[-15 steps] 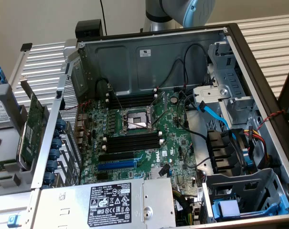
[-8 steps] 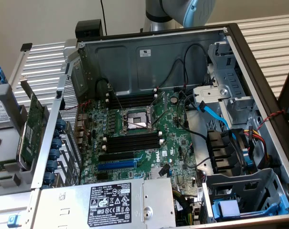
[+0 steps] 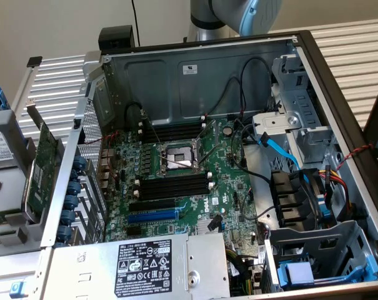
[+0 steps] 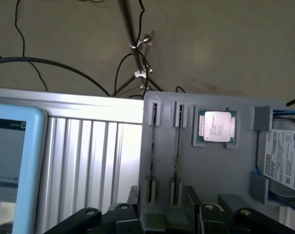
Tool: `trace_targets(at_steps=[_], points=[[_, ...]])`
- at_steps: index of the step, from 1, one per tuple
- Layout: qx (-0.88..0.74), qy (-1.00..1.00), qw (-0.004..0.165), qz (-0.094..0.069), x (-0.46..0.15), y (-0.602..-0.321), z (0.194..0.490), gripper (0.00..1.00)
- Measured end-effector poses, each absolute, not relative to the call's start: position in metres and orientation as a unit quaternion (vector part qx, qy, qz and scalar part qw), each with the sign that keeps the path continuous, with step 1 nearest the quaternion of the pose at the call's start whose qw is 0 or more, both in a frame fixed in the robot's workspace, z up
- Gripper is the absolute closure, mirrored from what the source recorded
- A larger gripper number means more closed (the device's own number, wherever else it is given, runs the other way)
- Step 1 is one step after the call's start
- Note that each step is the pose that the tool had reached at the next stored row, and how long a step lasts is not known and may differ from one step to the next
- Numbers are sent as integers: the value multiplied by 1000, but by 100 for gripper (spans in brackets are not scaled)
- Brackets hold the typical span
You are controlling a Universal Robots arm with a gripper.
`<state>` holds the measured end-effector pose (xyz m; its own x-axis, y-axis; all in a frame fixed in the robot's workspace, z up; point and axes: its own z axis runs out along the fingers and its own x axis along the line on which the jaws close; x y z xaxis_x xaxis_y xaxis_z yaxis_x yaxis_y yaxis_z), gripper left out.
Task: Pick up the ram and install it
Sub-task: 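Pick up the ram and move it above insertion slot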
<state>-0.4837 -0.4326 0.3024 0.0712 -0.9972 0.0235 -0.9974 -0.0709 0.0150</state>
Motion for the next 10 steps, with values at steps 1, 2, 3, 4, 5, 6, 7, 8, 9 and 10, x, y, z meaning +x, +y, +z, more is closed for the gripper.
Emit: trace_targets(at_steps=[1,2,3,4,5,6,7,8,9,10], points=[[732,-681,14,5,-484,-432,301,52],[732,-681,14,6,-484,-432,300,52],[732,-681,12,8,-484,-431,300,52],[732,-681,10,11,-485,-431,299,52],[732,-681,8,13,-486,-431,298,52],[732,-681,7,14,-487,-431,297,52],[732,-681,6,16,-488,-431,296,52],[732,-681,5,16,-490,-431,294,52],[732,-681,5,16,-491,-431,292,52],[732,-681,5,16,-491,-431,290,52]])
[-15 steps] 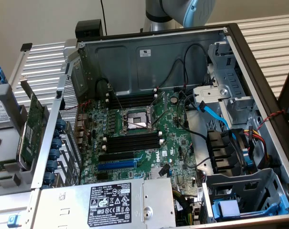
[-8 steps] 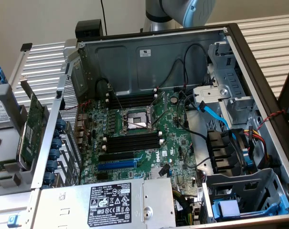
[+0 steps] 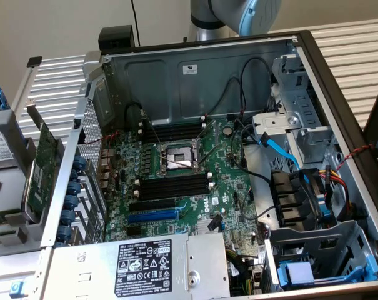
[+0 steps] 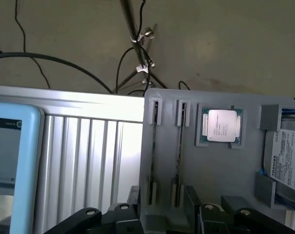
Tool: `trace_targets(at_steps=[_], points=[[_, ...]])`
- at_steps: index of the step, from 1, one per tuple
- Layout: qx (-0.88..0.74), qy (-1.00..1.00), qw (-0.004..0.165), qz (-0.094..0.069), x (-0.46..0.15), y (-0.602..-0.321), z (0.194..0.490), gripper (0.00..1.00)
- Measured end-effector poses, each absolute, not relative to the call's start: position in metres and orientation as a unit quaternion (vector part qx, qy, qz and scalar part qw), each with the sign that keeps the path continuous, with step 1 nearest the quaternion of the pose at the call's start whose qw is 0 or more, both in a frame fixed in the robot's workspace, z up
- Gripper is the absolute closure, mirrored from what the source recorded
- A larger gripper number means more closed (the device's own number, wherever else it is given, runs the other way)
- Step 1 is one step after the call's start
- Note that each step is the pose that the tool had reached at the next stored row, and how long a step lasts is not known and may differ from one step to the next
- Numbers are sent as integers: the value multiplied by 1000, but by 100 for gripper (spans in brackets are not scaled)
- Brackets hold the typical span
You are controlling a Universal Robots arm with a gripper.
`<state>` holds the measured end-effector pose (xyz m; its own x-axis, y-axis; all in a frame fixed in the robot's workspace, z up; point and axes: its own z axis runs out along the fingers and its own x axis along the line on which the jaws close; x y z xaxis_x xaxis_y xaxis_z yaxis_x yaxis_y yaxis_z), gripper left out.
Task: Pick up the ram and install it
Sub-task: 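Pick up the ram and move it above insertion slot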
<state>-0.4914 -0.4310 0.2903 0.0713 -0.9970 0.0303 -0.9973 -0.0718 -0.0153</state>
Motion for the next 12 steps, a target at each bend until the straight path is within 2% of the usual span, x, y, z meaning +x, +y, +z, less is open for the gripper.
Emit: trace_targets(at_steps=[12], points=[[732,-681,5,16,-490,-431,268,52]])
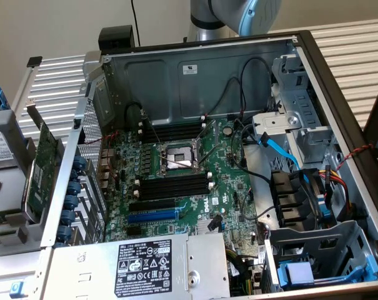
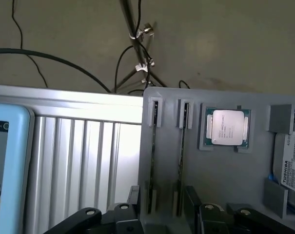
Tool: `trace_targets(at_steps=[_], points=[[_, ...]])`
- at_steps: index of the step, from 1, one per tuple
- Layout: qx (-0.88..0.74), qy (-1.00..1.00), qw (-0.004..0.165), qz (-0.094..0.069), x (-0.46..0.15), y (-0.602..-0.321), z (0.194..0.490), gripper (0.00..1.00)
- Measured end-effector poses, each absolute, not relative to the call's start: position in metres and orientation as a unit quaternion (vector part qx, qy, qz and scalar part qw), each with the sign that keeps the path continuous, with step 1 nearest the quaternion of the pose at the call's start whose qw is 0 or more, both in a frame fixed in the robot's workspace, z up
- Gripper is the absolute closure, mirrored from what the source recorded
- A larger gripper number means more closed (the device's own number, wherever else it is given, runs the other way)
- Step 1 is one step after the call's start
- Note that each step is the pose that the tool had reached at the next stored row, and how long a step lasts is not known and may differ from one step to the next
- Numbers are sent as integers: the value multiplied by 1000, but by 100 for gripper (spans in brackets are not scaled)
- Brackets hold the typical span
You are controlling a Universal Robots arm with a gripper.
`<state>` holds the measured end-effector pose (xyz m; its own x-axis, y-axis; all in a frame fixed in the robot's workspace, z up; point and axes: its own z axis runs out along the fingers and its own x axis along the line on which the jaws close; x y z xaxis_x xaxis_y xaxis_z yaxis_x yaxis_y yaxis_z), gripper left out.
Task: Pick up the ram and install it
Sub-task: 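Pick up the ram and move it above insertion slot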
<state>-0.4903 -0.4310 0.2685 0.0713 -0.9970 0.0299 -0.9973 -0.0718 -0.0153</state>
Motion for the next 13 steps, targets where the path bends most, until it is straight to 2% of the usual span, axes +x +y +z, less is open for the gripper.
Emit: trace_targets(at_steps=[13], points=[[732,-681,2,14,-485,-440,245,52]])
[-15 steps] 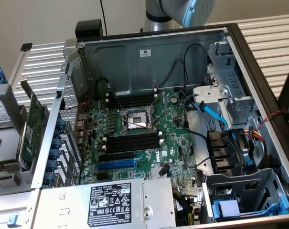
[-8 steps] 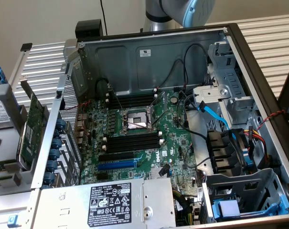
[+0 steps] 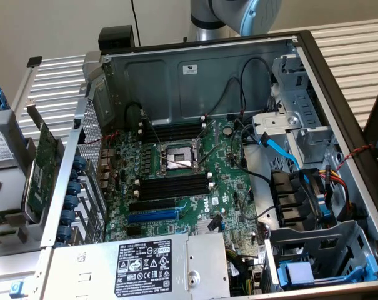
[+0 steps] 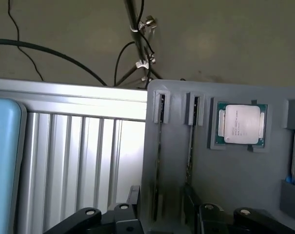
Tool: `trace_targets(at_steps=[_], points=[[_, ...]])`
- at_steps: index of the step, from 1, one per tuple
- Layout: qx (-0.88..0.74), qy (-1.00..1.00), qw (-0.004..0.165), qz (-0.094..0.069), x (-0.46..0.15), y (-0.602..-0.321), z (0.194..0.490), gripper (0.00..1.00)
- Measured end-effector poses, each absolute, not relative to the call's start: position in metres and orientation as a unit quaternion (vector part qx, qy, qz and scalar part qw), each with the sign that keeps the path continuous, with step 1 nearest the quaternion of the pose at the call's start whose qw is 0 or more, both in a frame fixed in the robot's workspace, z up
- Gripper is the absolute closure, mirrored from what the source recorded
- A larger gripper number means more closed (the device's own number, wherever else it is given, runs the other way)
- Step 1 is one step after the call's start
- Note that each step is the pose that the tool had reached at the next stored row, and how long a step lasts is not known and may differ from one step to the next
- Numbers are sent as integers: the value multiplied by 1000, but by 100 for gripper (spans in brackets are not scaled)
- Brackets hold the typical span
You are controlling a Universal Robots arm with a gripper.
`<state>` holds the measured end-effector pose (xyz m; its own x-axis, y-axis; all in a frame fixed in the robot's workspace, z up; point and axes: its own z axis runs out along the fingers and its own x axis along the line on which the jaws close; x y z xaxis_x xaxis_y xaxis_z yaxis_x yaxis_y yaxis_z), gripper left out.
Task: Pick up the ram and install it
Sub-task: 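Pick up the ram and move it above insertion slot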
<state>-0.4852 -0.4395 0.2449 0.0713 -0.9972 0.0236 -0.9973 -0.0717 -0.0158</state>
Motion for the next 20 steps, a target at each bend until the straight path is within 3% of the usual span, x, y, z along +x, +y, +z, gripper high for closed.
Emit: trace_targets(at_steps=[20], points=[[732,-681,0,4,-479,-447,212,52]])
